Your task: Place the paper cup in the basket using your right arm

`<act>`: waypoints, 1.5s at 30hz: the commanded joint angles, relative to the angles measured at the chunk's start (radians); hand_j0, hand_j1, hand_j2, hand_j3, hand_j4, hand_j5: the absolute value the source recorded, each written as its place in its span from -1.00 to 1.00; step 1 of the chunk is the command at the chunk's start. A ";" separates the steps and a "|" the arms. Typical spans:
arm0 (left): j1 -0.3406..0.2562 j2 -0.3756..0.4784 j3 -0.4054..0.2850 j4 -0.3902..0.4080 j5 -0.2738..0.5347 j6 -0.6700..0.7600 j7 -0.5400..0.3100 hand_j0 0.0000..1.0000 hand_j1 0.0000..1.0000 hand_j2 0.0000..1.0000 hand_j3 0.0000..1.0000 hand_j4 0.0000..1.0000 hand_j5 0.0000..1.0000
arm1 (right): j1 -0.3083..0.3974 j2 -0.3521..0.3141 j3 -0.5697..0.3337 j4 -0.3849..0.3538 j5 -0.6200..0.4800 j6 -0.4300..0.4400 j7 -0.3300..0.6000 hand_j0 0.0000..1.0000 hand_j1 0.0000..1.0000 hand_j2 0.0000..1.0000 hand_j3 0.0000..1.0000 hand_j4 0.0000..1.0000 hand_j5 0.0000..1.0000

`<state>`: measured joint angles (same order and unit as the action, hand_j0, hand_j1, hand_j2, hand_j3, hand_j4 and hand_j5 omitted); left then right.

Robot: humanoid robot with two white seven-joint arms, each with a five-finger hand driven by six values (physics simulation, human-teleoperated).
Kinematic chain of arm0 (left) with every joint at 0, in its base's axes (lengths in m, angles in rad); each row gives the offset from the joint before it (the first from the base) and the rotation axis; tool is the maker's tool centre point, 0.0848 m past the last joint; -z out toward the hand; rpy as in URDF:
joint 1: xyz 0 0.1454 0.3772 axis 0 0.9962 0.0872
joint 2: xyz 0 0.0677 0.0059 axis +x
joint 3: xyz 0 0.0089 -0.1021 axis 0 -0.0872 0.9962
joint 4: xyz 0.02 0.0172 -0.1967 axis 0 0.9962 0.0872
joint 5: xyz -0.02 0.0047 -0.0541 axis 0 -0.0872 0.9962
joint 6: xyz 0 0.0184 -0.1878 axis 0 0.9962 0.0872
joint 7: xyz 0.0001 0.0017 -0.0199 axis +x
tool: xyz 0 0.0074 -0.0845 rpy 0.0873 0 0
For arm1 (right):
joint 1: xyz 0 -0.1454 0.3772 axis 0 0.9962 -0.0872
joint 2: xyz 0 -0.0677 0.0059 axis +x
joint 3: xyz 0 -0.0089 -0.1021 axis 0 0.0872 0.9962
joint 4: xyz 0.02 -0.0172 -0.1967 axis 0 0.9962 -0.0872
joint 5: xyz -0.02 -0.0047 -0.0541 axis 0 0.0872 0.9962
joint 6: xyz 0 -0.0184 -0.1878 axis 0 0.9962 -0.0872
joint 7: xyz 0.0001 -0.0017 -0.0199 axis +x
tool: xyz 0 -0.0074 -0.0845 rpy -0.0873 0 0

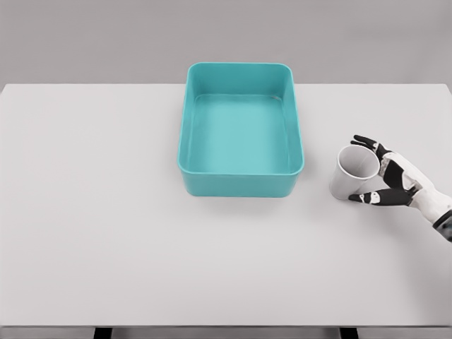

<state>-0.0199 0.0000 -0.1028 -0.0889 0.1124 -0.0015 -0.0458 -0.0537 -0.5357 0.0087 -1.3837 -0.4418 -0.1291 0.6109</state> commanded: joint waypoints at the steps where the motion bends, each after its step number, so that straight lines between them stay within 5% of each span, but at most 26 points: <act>1: 0.000 0.000 0.000 0.000 0.000 0.000 0.000 1.00 1.00 1.00 1.00 1.00 1.00 | 0.000 0.010 0.004 -0.002 -0.006 0.000 0.000 1.00 1.00 1.00 1.00 1.00 1.00; 11: 0.000 0.000 0.000 0.000 0.001 0.000 0.000 1.00 1.00 1.00 1.00 1.00 1.00 | -0.005 0.010 0.020 -0.008 -0.003 0.000 0.000 0.99 0.99 0.99 0.99 0.99 0.99; 17: 0.000 0.000 0.000 0.000 0.000 0.000 0.000 1.00 1.00 1.00 1.00 1.00 1.00 | -0.005 0.010 0.020 -0.008 0.020 0.000 0.000 0.32 0.32 0.32 0.32 0.32 0.32; 28: 0.000 0.000 0.000 0.000 0.000 0.000 0.000 1.00 1.00 1.00 1.00 1.00 1.00 | -0.008 0.002 0.008 -0.040 0.040 0.000 0.000 0.05 0.05 0.05 0.05 0.05 0.05; 40: 0.000 0.000 0.000 0.000 0.000 0.000 0.000 1.00 1.00 1.00 1.00 1.00 1.00 | -0.160 0.014 0.019 -0.064 0.156 -0.080 0.000 0.00 0.00 0.00 0.00 0.00 0.00; 45: 0.000 0.000 0.000 0.000 0.000 0.000 0.000 1.00 1.00 1.00 1.00 1.00 1.00 | -0.250 0.088 0.046 -0.063 0.250 -0.076 0.000 0.00 0.00 0.00 0.00 0.00 0.00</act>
<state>-0.0199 0.0000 -0.1028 -0.0888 0.1125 -0.0016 -0.0458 -0.3190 -0.4702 0.0453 -1.4458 -0.2215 -0.2056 0.6113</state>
